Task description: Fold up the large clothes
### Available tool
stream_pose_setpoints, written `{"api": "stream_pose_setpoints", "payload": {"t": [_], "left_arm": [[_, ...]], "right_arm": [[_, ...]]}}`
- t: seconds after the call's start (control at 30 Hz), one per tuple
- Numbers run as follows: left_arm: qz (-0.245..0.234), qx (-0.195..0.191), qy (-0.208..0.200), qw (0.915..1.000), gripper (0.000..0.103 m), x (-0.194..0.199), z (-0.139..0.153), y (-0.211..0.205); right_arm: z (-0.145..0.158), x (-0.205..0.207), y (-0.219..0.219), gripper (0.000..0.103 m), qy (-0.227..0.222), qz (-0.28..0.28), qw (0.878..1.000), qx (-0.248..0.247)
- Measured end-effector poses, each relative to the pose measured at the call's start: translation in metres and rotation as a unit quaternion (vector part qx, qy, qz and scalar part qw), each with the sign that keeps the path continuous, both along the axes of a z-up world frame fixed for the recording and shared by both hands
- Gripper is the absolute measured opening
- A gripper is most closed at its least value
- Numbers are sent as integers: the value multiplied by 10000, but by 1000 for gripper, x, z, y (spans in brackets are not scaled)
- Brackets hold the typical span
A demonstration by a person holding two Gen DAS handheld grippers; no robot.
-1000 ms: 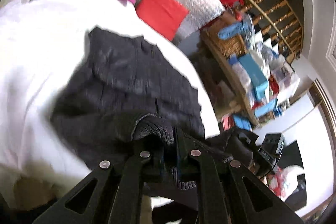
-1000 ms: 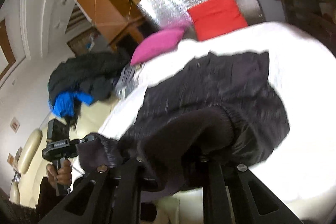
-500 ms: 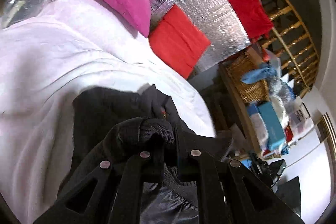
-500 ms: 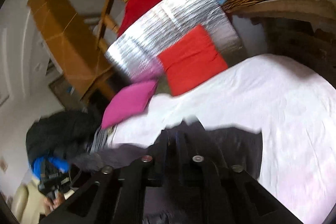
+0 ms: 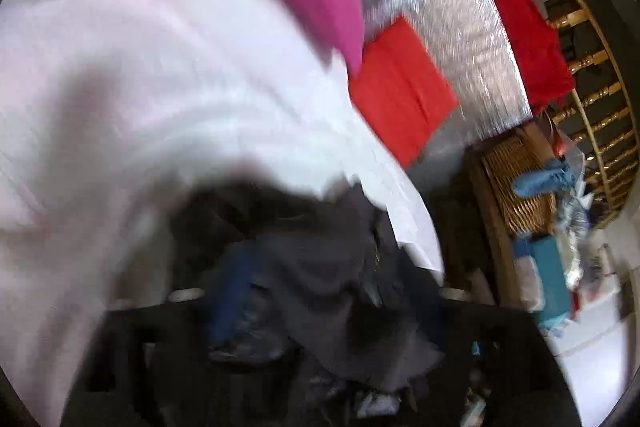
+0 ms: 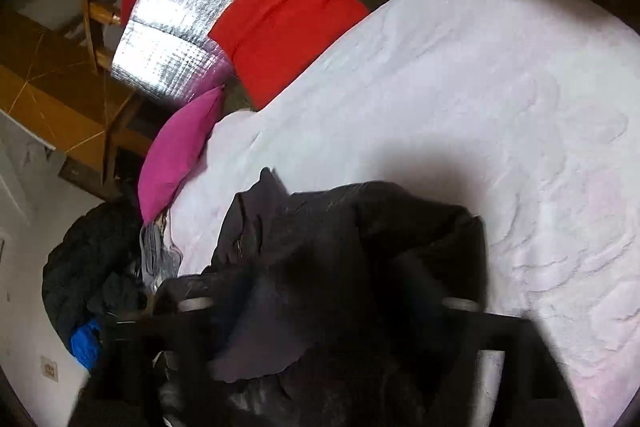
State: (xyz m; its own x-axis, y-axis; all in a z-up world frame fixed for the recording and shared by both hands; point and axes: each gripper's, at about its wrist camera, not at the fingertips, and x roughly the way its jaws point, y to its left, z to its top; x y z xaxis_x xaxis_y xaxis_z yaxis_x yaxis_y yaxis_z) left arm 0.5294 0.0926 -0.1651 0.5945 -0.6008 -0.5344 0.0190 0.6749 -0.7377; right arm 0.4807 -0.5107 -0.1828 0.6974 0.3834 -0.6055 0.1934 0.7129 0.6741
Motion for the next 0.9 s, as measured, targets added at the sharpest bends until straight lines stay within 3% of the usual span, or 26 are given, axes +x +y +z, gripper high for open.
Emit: {"api": "stream_pose_setpoints", "payload": {"t": [0.1,0.23,0.3,0.33,0.4,0.47,0.53,0.63,0.7,0.8,0.83,0.87,0.9], "left_arm": [[72,271,-196,9994,86,-4,7,9],[19,239,186,9995,86,5,-14,22],[-119,133,410,9990,86,9,-27,24],[-165,64,462,9988,86,11,-31,25],[-233,79,446,9987,86,15,-31,18],[-397,313,203,9985,86,20,-20,6],[-528,697,-64,9961,86,24,-8,-9],[-941,1500,-444,9832,87,34,1,-45],[-1135,1857,-482,9748,87,42,-2,-60],[-1415,2021,-392,9683,86,51,-16,-71],[-1460,2055,-355,9670,67,51,-18,-73],[-1550,2102,-321,9648,37,53,-20,-75],[-1559,2189,-333,9626,24,53,-19,-77]], "right_arm": [[-1,14,7,83,71,190,9997,-115],[-10,32,32,80,673,658,9917,-881],[-15,37,49,63,984,912,9811,-1392],[-12,34,55,62,952,944,9774,-1632],[-4,29,61,43,879,984,9730,-1894],[4,23,62,34,806,954,9703,-2070],[9,17,65,31,676,961,9673,-2246],[1,13,65,31,703,936,9651,-2341],[-1,14,63,31,655,870,9685,-2238],[-3,11,60,31,529,791,9723,-2136],[-2,10,61,30,475,729,9705,-2248],[1,8,63,26,441,688,9679,-2377],[7,4,69,22,345,604,9609,-2681]]}}
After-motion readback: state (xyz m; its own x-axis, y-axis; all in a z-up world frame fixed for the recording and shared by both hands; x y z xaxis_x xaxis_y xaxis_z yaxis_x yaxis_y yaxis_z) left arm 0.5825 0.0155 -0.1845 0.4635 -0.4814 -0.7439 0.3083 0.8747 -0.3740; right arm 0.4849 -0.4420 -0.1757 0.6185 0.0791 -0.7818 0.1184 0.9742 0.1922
